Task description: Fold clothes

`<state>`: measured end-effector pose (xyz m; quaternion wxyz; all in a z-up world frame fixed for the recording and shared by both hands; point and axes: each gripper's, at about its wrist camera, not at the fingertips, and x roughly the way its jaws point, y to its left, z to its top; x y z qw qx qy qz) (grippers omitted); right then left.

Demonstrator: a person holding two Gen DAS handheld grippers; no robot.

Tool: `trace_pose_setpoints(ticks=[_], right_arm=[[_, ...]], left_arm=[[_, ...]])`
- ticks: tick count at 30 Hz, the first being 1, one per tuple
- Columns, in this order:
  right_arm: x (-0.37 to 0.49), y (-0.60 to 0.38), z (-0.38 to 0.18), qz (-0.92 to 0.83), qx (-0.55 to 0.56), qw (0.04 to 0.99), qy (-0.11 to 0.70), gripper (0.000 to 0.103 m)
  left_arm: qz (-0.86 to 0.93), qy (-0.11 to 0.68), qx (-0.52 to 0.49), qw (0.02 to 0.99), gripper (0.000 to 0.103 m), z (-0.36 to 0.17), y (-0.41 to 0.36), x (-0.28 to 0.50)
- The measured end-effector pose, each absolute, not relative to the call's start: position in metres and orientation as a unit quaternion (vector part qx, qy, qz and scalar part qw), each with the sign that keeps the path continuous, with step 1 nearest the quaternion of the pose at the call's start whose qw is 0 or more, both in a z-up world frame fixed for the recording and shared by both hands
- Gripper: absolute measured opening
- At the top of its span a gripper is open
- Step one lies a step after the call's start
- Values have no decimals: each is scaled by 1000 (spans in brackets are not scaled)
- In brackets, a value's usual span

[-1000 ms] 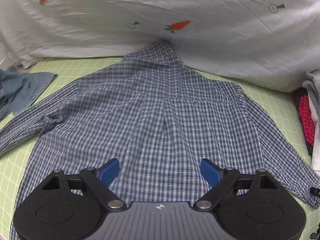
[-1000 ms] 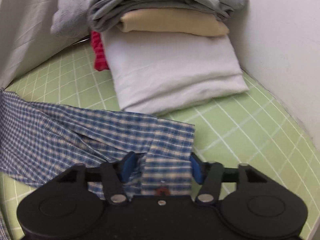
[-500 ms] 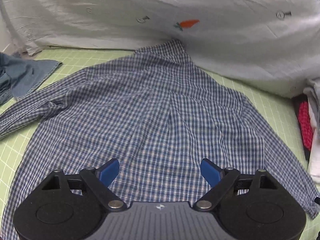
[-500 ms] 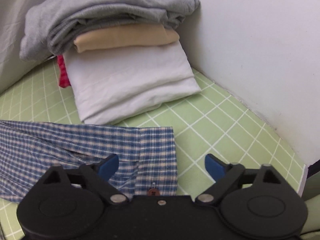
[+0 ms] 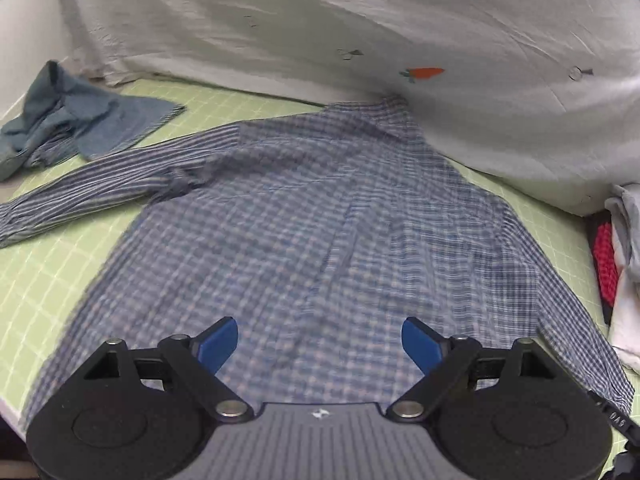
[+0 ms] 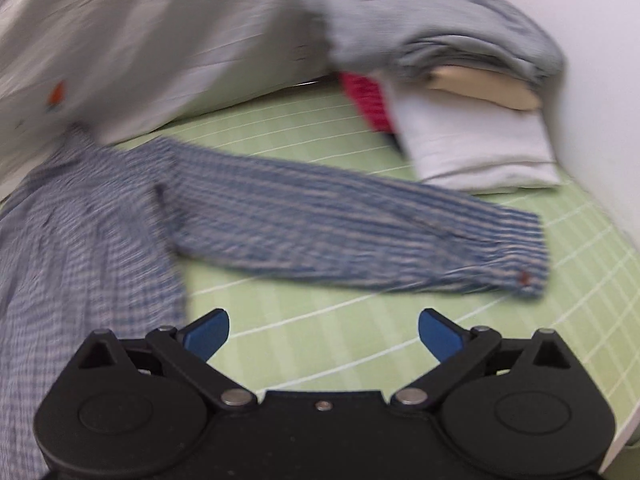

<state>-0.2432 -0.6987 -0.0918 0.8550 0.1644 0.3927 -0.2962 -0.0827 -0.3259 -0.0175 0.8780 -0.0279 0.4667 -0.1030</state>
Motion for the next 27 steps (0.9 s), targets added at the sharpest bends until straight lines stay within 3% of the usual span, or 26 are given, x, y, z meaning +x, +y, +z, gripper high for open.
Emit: trace_pose_setpoints(ticks=[12, 19, 27], right_arm=[[-155, -561, -103, -207, 144, 868, 428, 102], [-52, -497, -100, -143, 108, 884, 431, 102], [94, -488, -109, -116, 80, 891, 432, 102]], left_arm=[[-29, 476, -41, 878, 94, -20, -181, -43], [52, 486, -112, 865, 94, -36, -77, 29], [122, 504, -148, 842, 94, -75, 1, 119]])
